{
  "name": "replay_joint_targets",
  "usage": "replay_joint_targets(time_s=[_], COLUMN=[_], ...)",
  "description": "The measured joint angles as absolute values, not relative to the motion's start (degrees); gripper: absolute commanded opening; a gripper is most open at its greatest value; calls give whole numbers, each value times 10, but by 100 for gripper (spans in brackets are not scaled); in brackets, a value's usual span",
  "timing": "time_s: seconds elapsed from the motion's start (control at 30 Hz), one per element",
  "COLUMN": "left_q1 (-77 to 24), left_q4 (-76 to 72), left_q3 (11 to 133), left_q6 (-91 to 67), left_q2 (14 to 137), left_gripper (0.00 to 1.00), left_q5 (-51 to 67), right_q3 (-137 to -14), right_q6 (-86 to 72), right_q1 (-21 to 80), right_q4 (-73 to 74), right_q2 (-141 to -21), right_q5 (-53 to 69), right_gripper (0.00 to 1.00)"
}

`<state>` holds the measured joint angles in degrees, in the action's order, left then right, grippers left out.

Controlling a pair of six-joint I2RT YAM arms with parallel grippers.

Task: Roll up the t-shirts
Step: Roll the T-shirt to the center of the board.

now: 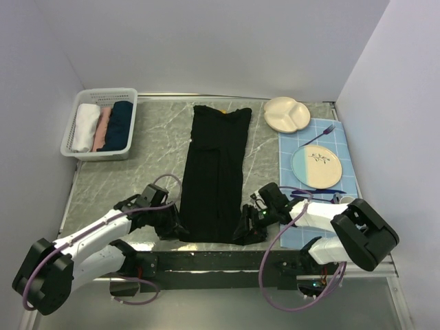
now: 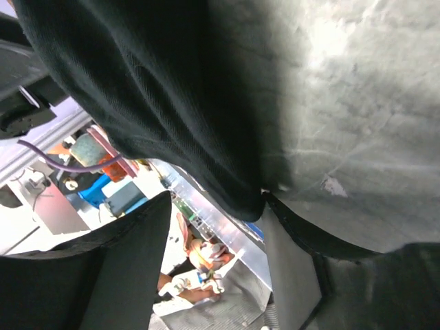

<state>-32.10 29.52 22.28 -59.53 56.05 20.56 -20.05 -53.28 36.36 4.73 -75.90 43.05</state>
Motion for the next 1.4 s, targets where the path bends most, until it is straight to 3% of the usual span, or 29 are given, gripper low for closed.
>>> replay_joint_targets(time_s=[0.4,0.47,0.6,0.67,0.87,1.17,1.4], left_q1=[-334,-334,-334,-332,-309,-277,-276], left_q4=[291,289,285,284,286,278,288], left_q3=[209,209,209,209,213,276,309], left_q6=[-614,-613,-611,-607,-581,-525,-500], left_q2=[576,576,576,575,558,537,547], left_gripper=[26,23,1,1,1,1,1], left_q5=[211,211,212,212,216,242,257], right_q3=[-196,-196,-195,-195,-195,-205,-214], right_q6=[-537,-533,-526,-523,-505,-465,-457], right_q1=[334,333,334,334,331,306,270], right_q4=[70,74,72,68,64,118,121], right_q2=[-751,-749,-759,-773,-772,-640,-629], right_q5=[423,420,419,422,404,400,407], right_gripper=[61,56,37,23,1,0,0])
